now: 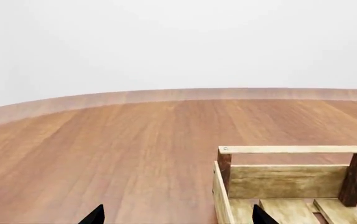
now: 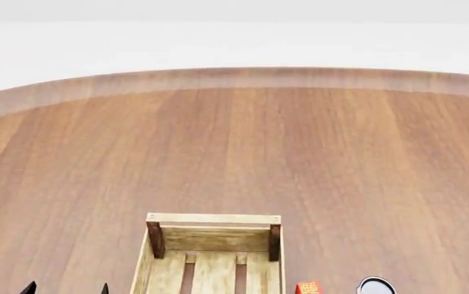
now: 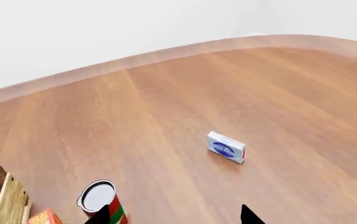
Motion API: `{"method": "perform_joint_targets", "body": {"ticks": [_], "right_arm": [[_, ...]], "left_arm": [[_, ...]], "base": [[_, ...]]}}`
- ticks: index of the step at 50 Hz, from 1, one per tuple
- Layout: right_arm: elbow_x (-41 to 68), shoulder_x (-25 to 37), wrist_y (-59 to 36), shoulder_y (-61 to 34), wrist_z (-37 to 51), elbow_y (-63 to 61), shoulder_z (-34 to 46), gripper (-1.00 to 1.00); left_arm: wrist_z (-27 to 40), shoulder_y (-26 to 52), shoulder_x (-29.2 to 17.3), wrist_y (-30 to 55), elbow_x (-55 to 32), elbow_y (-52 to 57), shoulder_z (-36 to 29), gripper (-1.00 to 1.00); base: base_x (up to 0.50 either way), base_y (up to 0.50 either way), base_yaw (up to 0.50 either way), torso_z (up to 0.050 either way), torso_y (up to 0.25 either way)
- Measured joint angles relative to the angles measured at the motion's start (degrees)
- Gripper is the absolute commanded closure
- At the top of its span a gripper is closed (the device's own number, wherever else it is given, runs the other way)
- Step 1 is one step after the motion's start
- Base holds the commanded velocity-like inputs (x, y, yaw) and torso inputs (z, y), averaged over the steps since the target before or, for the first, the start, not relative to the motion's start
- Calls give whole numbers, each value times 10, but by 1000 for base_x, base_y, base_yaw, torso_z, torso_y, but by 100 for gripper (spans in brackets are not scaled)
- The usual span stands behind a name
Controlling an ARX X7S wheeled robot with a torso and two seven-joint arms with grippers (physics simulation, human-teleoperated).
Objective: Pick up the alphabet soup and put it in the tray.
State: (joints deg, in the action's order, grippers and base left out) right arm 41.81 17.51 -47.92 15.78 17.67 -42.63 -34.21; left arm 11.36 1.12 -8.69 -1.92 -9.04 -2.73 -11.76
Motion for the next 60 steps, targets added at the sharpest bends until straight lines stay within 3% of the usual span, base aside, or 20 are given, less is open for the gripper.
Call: {"method": "perform_joint_targets", "body": {"ticks": [60], "right_arm": [[-43,-31,81,112,-39,78,-34,-100]], "left_arm": [[16,3,-16,-3,-19,0,-20,-100]], "base": [[0,0,0,0,0]]}}
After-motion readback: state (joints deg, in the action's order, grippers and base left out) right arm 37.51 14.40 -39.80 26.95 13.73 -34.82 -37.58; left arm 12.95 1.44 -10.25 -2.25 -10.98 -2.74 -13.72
